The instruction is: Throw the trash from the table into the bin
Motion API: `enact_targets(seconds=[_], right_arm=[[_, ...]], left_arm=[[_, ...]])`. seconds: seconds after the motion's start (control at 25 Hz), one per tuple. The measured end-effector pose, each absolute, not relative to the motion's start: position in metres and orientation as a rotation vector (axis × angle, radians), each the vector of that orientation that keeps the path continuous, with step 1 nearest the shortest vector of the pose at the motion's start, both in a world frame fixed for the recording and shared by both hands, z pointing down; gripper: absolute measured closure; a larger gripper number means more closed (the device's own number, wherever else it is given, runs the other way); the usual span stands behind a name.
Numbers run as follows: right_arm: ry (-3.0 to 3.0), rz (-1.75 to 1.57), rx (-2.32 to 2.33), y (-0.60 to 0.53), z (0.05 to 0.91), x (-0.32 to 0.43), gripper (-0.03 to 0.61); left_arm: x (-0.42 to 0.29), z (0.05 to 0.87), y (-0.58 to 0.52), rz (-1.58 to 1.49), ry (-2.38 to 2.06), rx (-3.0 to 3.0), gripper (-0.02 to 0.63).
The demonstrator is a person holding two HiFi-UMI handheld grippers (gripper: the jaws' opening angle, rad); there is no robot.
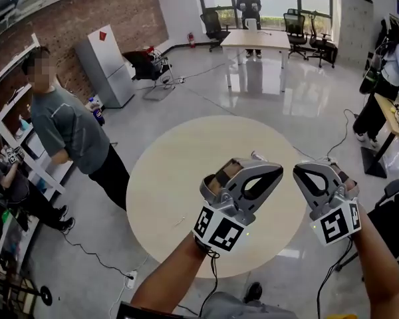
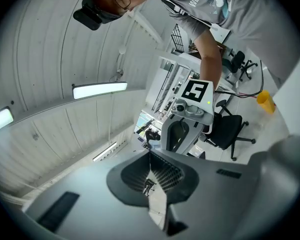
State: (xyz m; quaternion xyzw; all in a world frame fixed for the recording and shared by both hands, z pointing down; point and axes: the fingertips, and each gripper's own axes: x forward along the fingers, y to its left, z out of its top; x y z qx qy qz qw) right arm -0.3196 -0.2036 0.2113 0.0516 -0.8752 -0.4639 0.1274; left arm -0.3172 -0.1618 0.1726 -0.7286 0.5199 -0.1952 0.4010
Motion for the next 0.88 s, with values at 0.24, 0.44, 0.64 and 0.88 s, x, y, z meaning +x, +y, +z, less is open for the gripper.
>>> enact_targets(seconds=[0.24, 0.44, 0.64, 0.88], right_arm=[[-2.58, -1.091, -0.031, -0.235, 0.288, -0.407, 0.527], [-2.504, -0.781, -0.146, -0.253, 0.375, -0.495, 0.444], [-2.329, -0.207, -0.152, -0.208, 0.497, -0.595, 0.368], [-2.208, 0.086, -0.01, -0.194, 0.579, -0.636, 0.265]], left_arm=[[-0.393, 0.213, -0.18, -0.554, 1.435, -1.864, 0.569], [-0.464, 0.252, -0.181, -0.598, 1.5, -1.904, 0.569], [-0.534, 0.293, -0.15, -0.632, 1.599, -1.943, 0.569], [-0.577, 0.322, -0.143, -0.619, 1.649, -1.966, 0.569]])
